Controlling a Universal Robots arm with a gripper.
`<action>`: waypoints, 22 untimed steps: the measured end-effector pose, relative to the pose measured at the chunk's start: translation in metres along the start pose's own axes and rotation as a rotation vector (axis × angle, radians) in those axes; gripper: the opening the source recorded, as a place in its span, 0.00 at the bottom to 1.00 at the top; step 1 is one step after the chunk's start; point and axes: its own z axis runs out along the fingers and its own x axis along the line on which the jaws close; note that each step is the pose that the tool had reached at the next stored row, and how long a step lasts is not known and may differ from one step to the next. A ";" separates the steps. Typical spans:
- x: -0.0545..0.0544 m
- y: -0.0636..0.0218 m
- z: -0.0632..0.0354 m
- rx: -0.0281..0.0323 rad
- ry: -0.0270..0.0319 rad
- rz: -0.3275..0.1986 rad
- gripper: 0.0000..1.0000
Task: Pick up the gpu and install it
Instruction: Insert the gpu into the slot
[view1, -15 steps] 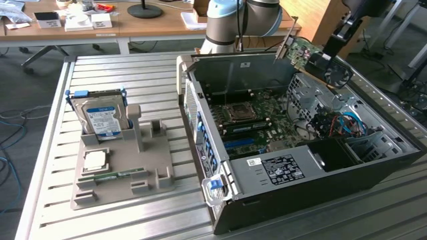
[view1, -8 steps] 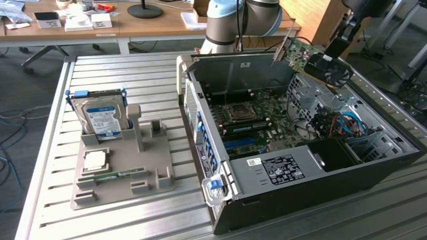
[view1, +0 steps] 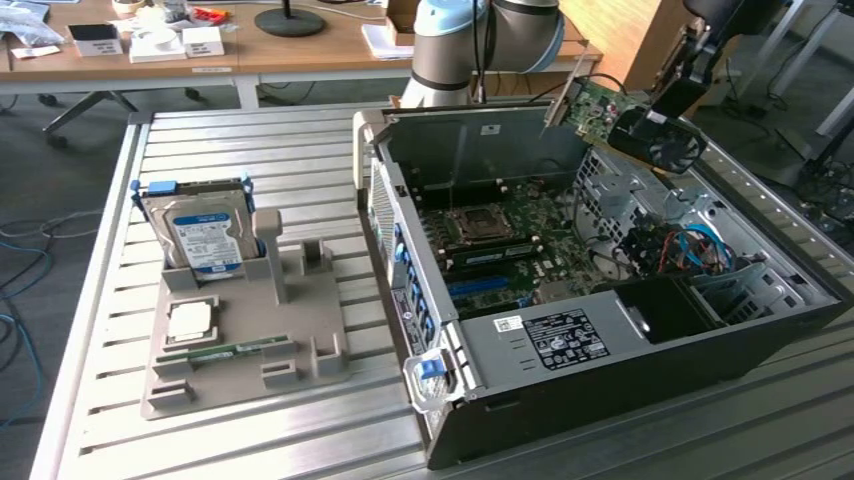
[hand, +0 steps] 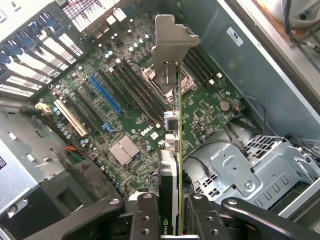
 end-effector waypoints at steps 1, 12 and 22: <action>0.000 0.0000 0.0000 0.0001 0.0001 0.000 0.27; 0.000 0.0000 0.0000 0.0000 0.0002 -0.002 0.27; 0.000 0.0000 0.0000 -0.0019 0.0089 -0.091 0.27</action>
